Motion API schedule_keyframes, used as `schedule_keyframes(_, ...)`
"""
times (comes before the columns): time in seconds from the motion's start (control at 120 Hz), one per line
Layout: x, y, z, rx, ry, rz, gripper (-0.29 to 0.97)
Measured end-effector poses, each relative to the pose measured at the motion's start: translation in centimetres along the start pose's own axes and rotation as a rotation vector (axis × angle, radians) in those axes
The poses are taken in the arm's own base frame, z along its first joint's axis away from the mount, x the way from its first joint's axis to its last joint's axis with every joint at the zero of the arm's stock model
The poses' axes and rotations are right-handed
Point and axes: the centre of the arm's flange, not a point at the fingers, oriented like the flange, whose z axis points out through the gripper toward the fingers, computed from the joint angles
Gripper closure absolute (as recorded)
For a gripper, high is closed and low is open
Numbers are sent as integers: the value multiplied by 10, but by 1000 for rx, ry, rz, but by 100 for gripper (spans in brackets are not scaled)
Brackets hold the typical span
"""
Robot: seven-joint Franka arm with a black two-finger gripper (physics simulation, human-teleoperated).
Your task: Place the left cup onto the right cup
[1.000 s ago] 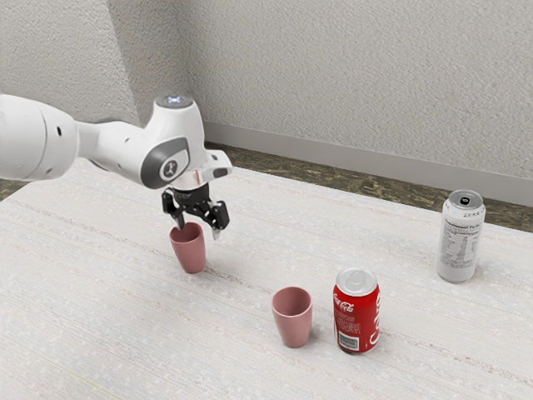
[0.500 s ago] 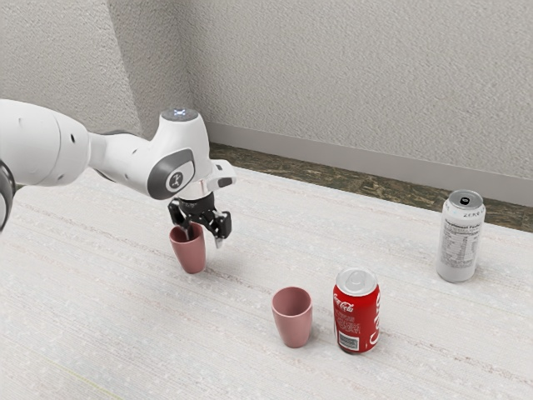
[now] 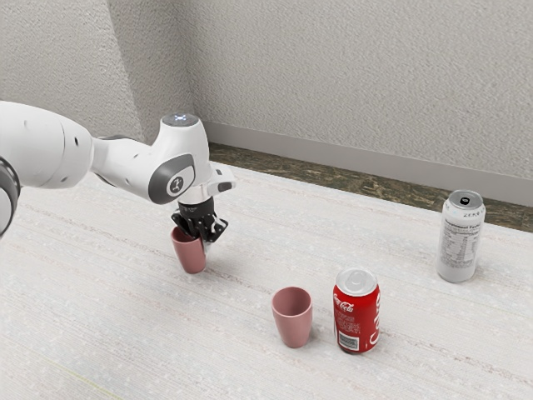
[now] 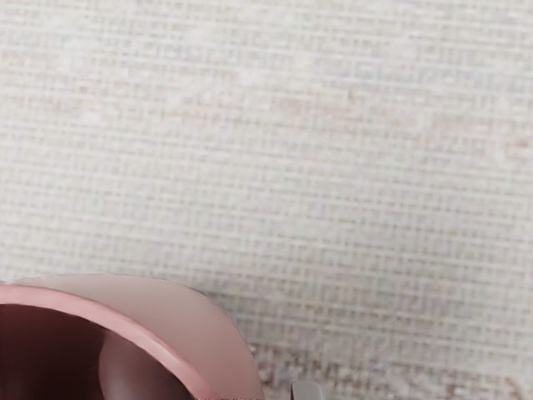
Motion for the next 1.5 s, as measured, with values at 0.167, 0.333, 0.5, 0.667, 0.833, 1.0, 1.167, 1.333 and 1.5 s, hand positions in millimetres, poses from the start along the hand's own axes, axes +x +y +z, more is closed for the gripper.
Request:
schedule_keyframes(0.167,0,0,-2,1,3,0,76)
schedule_keyframes(0.333,6,3,-19,3,14,0,77)
schedule_keyframes(0.5,16,24,-52,-7,18,23,78)
schedule_keyframes(0.667,11,61,-92,-17,24,68,78)
schedule_keyframes(0.833,-3,98,-126,-7,35,109,78)
schedule_keyframes(1.0,-22,135,-141,9,25,138,78)
schedule_keyframes(1.167,-38,168,-148,34,26,151,78)
schedule_keyframes(1.333,-52,201,-161,45,48,152,78)
schedule_keyframes(1.5,-68,228,-167,49,50,133,78)
